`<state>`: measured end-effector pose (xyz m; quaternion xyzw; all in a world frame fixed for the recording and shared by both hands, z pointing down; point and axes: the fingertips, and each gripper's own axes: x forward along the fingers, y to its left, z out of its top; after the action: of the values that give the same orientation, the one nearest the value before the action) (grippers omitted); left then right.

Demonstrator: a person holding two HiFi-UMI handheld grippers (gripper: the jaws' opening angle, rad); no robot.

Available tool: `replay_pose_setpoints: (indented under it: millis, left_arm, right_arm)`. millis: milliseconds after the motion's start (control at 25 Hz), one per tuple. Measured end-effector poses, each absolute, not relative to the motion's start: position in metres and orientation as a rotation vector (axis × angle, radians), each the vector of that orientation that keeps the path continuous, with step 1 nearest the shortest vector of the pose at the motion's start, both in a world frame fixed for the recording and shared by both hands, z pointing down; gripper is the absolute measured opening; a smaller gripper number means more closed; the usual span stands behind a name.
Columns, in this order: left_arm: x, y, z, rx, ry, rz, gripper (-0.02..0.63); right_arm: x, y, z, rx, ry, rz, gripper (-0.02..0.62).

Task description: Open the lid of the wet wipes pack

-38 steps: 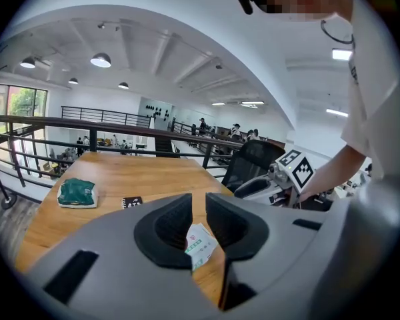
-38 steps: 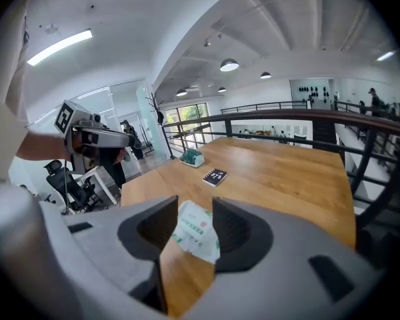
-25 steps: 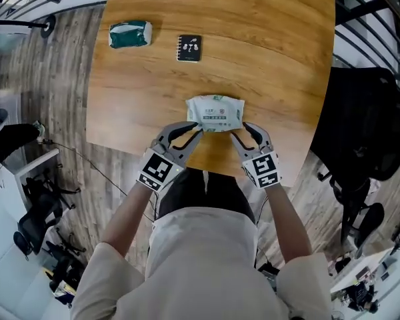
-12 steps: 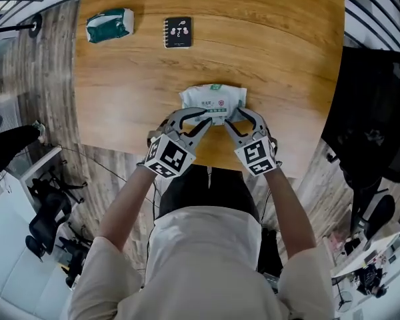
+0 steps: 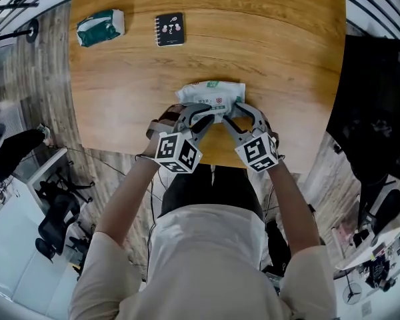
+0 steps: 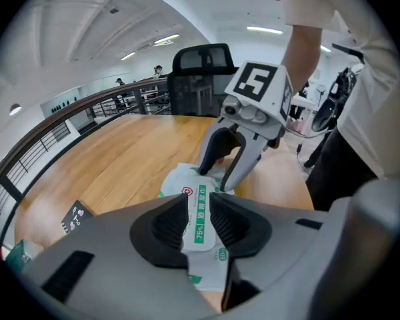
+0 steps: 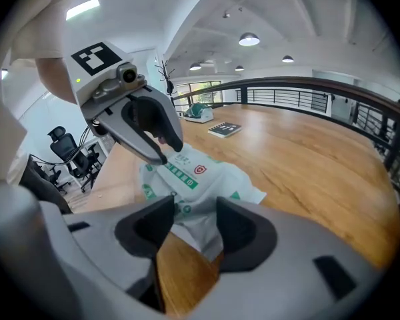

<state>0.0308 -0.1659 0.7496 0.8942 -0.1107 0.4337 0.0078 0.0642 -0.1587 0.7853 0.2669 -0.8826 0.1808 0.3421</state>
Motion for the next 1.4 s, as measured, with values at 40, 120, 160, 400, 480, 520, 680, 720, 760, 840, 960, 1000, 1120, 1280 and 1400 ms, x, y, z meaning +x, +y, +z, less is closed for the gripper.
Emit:
replay_pose_setpoints:
  millis: [40,120,160,400,480,520,680,720,760,840,960,1000,1120,1280,1400]
  left_arm:
    - [0.032,-0.165,0.752,2.801,-0.328,1.38,0.098]
    - [0.032,-0.162,0.757,2.81,-0.295,1.427,0.1]
    - [0.032,-0.161,0.759,2.815,-0.281,1.451,0.102]
    - [0.034,-0.157,0.769,2.827,-0.261,1.566,0.117]
    - [0.034,-0.155,0.773,2.83,-0.265,1.614,0.118]
    - [0.035,-0.154,0.774,2.834,-0.269,1.637,0.12]
    - [0.035,-0.153,0.78,2.858,-0.303,1.718,0.13]
    - [0.035,-0.153,0.781,2.867,-0.315,1.738,0.132]
    - [0.035,-0.153,0.782,2.874,-0.326,1.756,0.134]
    - [0.036,-0.152,0.783,2.88,-0.354,1.782,0.135]
    - [0.036,-0.154,0.781,2.869,-0.402,1.778,0.112]
    - [0.036,-0.155,0.781,2.865,-0.405,1.772,0.1]
    - [0.036,-0.155,0.78,2.854,-0.372,1.764,0.1]
    - [0.036,-0.155,0.777,2.834,-0.348,1.715,0.097]
    - [0.036,-0.155,0.776,2.822,-0.335,1.677,0.089]
  right_arm:
    - [0.064,-0.159,0.785,0.692,-2.298,0.471,0.186]
    - [0.064,-0.159,0.785,0.69,-2.302,0.473,0.186]
    - [0.064,-0.159,0.785,0.688,-2.304,0.473,0.186]
    - [0.064,-0.16,0.786,0.682,-2.309,0.477,0.186]
    - [0.064,-0.16,0.786,0.683,-2.308,0.478,0.186]
    - [0.064,-0.16,0.786,0.684,-2.308,0.478,0.186]
    - [0.064,-0.16,0.785,0.693,-2.306,0.477,0.186]
    - [0.064,-0.16,0.785,0.694,-2.304,0.478,0.186]
    - [0.064,-0.159,0.785,0.694,-2.302,0.478,0.186]
    - [0.064,-0.158,0.785,0.693,-2.296,0.477,0.186]
    - [0.064,-0.159,0.785,0.687,-2.289,0.468,0.186]
    - [0.064,-0.159,0.785,0.686,-2.288,0.466,0.186]
    - [0.064,-0.158,0.785,0.684,-2.287,0.459,0.186]
    - [0.065,-0.158,0.786,0.689,-2.289,0.452,0.186]
    - [0.064,-0.158,0.787,0.689,-2.288,0.447,0.186]
